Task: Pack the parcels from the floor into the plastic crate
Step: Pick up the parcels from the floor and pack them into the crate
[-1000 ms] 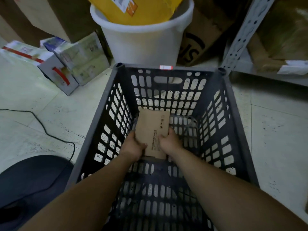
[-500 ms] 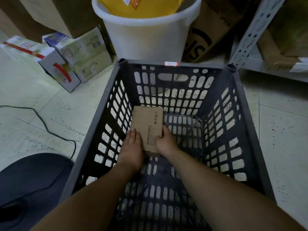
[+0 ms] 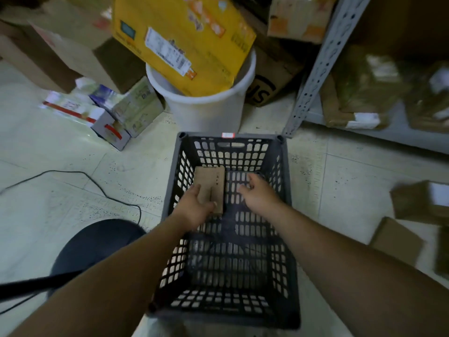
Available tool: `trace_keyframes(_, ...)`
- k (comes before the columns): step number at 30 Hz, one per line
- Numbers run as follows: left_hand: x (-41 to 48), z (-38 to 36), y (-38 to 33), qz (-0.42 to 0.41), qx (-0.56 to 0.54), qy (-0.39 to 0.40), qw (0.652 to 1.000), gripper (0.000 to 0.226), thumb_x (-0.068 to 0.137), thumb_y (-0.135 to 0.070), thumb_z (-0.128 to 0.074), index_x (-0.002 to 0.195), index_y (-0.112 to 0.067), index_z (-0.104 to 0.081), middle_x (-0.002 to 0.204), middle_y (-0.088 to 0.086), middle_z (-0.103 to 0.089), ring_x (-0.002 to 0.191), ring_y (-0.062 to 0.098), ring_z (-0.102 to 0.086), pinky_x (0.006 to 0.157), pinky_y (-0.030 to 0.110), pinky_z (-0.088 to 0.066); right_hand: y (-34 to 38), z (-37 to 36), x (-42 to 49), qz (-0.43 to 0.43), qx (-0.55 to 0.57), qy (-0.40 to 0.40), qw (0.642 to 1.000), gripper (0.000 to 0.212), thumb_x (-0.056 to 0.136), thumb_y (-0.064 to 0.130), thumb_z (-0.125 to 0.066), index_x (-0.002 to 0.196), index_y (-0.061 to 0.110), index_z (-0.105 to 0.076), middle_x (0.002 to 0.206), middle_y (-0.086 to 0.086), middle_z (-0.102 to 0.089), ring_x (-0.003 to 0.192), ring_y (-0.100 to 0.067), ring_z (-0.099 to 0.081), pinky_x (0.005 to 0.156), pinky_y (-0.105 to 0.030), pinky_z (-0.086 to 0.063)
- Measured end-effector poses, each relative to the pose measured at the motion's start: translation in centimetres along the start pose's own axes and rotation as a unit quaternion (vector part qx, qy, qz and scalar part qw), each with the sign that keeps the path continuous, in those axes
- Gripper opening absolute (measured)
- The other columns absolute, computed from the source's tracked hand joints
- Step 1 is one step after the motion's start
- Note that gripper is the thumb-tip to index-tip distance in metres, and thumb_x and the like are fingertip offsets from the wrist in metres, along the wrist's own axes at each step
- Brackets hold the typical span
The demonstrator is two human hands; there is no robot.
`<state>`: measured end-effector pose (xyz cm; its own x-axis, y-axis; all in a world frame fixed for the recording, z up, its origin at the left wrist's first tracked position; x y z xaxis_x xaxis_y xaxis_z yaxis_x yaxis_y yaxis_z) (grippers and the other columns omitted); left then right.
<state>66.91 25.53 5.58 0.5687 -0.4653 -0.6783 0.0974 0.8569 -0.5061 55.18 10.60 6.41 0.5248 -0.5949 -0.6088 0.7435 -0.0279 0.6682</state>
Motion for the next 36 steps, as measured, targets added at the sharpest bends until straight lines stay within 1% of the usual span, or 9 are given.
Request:
trace_keyframes(7, -17.6, 7.2, -11.0, -0.029, -0.001, 0.041, 0.999, 0.072, 0.091, -0.026, -0.059, 0.151, -0.017, -0.019, 0.145, 0.008, -0.043, 0.104, 0.014, -0.053, 0.07, 0.007, -0.042, 9.2, 11.4, -16.7, 0.015, -0.02, -0.022, 0.999, 0.042, 0.098, 0.035, -0.048, 0.137, 0.021, -0.045, 0.12, 0.009, -0.052, 0.107, -0.018, -0.056, 0.087, -0.028, -0.043)
trace_keyframes(11, -26.6, 10.3, -16.7, -0.085, 0.026, 0.051, 0.995, 0.068, 0.089, -0.027, -0.061, 0.148, -0.016, -0.029, 0.146, 0.001, -0.038, 0.123, 0.017, -0.047, 0.089, 0.017, -0.033, 12.7, 18.0, -26.9, 0.034, -0.021, -0.063, 0.997, 0.043, 0.099, 0.03, -0.047, 0.14, 0.019, -0.043, 0.132, 0.001, -0.052, 0.123, -0.023, -0.049, 0.092, -0.027, -0.038)
trace_keyframes(14, -32.5, 10.7, -20.4, -0.138, 0.035, 0.071, 0.987, 0.053, 0.09, -0.022, -0.06, 0.139, -0.019, -0.042, 0.134, 0.0, -0.052, 0.1, 0.011, -0.057, 0.077, 0.017, -0.043, 12.8, 22.1, -33.6, 0.034, -0.028, -0.11, 0.993, 0.057, 0.098, 0.038, -0.049, 0.148, 0.018, -0.032, 0.151, -0.005, -0.038, 0.135, -0.024, -0.04, 0.105, -0.033, -0.036)
trace_keyframes(17, -38.6, 9.7, -23.6, -0.189, 0.07, 0.08, 0.976, 0.067, 0.088, -0.034, -0.062, 0.147, -0.021, -0.031, 0.147, 0.004, -0.04, 0.122, 0.021, -0.05, 0.091, 0.025, -0.041, 11.4, 25.6, -41.0, 0.028, -0.012, -0.146, 0.989, 0.064, 0.096, 0.044, -0.05, 0.151, 0.02, -0.028, 0.155, -0.005, -0.032, 0.138, -0.024, -0.036, 0.108, -0.033, -0.035)
trace_keyframes(22, -48.9, 4.1, -29.7, -0.264, 0.126, 0.115, 0.949, 0.077, 0.086, -0.047, -0.059, 0.15, -0.023, -0.022, 0.154, 0.003, -0.028, 0.136, 0.025, -0.036, 0.108, 0.035, -0.035, 6.6, 32.6, -52.4, 0.004, -0.002, -0.225, 0.974, 0.065, 0.093, 0.049, -0.05, 0.15, 0.023, -0.03, 0.153, -0.003, -0.035, 0.134, -0.025, -0.042, 0.108, -0.041, -0.038)
trace_keyframes(25, -54.7, -1.3, -33.9, -0.31, 0.146, 0.119, 0.932, 0.076, 0.086, -0.049, -0.059, 0.149, -0.026, -0.024, 0.155, 0.003, -0.026, 0.139, 0.024, -0.031, 0.112, 0.035, -0.03, 2.2, 37.3, -58.6, -0.007, 0.016, -0.27, 0.963, 0.065, 0.094, 0.047, -0.05, 0.15, 0.023, -0.028, 0.152, -0.004, -0.037, 0.135, -0.025, -0.04, 0.107, -0.033, -0.034)
trace_keyframes(32, -65.7, -19.1, -40.8, -0.347, 0.155, 0.17, 0.909, 0.072, 0.088, -0.04, -0.061, 0.148, -0.023, -0.026, 0.152, 0.001, -0.031, 0.131, 0.02, -0.039, 0.098, 0.023, -0.037, -13.0, 46.4, -69.9, -0.056, 0.063, -0.307, 0.948, 0.063, 0.095, 0.045, -0.052, 0.15, 0.021, -0.031, 0.149, -0.006, -0.04, 0.134, -0.026, -0.041, 0.107, -0.033, -0.033)
trace_keyframes(34, -68.0, -24.7, -41.9, -0.344, 0.157, 0.194, 0.905, 0.072, 0.086, -0.038, -0.063, 0.147, -0.022, -0.029, 0.15, 0.003, -0.035, 0.126, 0.02, -0.044, 0.09, 0.019, -0.039, -18.2, 48.9, -72.5, -0.08, 0.069, -0.312, 0.944, 0.053, 0.094, 0.044, -0.052, 0.14, 0.021, -0.042, 0.128, -0.003, -0.056, 0.118, -0.023, -0.053, 0.097, -0.031, -0.04)
trace_keyframes(36, -69.8, -29.9, -42.9, -0.345, 0.167, 0.223, 0.896, 0.071, 0.084, -0.038, -0.066, 0.145, -0.022, -0.034, 0.148, 0.004, -0.039, 0.128, 0.023, -0.046, 0.098, 0.026, -0.041, -22.6, 51.1, -74.9, -0.099, 0.075, -0.315, 0.941, 0.025, 0.095, 0.04, -0.052, 0.115, 0.026, -0.055, 0.09, 0.007, -0.057, 0.089, -0.016, -0.057, 0.078, -0.028, -0.044)
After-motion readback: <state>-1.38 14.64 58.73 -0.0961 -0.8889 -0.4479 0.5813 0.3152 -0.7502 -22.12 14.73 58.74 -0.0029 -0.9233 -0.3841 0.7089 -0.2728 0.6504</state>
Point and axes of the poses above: each hand's wrist, its own x-axis towards the middle knuckle, its own z-axis out of the back of the hand, y = z × x, the point moved 7 cm from there along x, towards the middle knuckle
